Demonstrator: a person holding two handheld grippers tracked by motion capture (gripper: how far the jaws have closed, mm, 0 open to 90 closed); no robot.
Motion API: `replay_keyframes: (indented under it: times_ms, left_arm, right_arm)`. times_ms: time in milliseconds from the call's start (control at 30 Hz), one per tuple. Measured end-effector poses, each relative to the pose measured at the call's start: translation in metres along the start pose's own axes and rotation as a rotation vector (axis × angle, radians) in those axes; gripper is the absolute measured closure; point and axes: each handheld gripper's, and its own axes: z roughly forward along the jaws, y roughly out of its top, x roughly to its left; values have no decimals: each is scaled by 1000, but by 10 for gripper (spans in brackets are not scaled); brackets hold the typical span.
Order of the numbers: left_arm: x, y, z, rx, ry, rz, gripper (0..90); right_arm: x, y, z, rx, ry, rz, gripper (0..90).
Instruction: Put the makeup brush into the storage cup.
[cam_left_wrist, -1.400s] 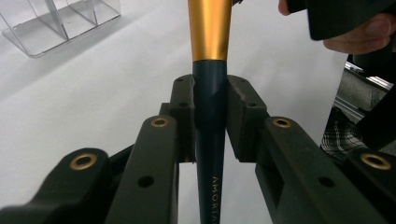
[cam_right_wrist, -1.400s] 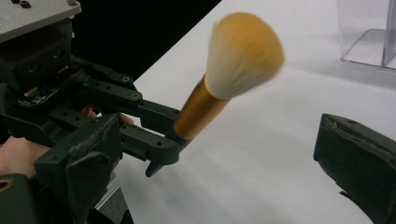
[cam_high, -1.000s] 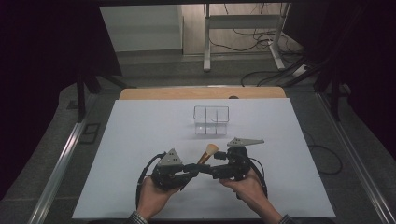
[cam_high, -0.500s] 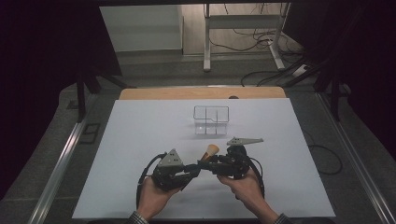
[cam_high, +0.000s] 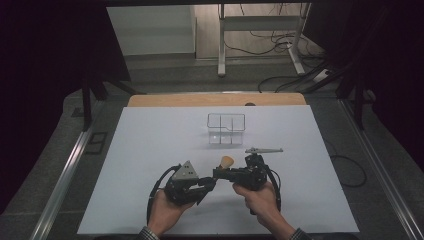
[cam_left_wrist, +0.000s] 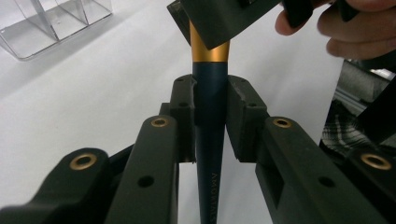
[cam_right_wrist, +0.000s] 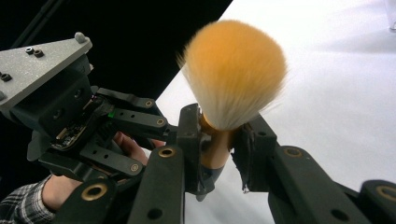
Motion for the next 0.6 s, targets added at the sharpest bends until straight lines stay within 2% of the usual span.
replay_keyframes:
  times_ms: [100, 200, 300, 467, 600]
  left_arm:
    - [0, 0, 1, 3, 10, 8, 725]
    - [2, 0, 3, 25, 18, 9, 562]
    - [6, -2, 4, 42, 13, -7, 450]
    - [11, -4, 4, 60, 14, -30, 298]
    - [13, -5, 3, 73, 18, -44, 224]
  right_arm:
    - [1, 0, 0, 3, -12, -9, 730]
    - [2, 0, 0, 2, -31, -21, 730]
    - [1, 1, -1, 2, -45, -26, 730]
    - [0, 1, -2, 10, -63, -47, 730]
    - [0, 1, -2, 12, -66, -59, 729]
